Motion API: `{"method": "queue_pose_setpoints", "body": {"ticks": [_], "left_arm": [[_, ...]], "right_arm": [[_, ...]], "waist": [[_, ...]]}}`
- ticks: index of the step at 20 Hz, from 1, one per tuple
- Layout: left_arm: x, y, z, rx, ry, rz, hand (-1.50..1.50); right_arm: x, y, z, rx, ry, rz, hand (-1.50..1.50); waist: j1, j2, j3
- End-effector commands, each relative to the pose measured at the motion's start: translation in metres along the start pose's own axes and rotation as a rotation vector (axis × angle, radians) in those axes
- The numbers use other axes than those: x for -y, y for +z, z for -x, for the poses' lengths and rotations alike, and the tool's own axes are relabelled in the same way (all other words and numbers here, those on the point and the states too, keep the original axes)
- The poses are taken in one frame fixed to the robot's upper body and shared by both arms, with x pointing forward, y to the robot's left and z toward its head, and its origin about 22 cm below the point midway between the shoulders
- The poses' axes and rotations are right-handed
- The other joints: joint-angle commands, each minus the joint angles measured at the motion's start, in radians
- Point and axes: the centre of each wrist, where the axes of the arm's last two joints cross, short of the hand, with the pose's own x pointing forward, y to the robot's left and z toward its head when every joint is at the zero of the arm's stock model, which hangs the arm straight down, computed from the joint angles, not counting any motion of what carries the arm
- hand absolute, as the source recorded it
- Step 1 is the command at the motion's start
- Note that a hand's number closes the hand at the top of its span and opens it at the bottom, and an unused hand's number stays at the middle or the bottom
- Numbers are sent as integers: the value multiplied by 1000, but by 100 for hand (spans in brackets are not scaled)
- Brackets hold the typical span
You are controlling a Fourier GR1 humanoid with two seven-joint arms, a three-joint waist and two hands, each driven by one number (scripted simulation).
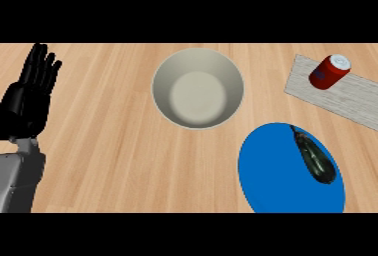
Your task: Pick the pear from the plate and place it in the bowl
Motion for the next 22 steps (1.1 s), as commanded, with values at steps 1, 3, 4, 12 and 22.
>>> {"method": "queue_pose_setpoints", "body": {"ticks": [1, 3, 4, 12, 22], "left_arm": [[0, 13, 9, -26, -2, -2, 0], [-7, 14, 15, -36, -10, -14, 0], [-2, 6, 4, -16, 0, -19, 0], [-11, 3, 0, -35, -17, -54, 0], [-20, 15, 12, -44, -15, -44, 0]], "right_arm": [[0, -32, -16, 122, -204, -131, 150], [7, -59, -36, 143, -215, -163, 150], [-3, -52, -27, 151, -234, -162, 150], [-48, -126, -71, 190, -211, -337, 150], [-169, -177, -108, 174, -195, -423, 150]], "waist": [[-4, -13, -1], [-18, -16, -3], [-27, -14, -1], [-55, -23, -1], [-57, -21, -1]]}}
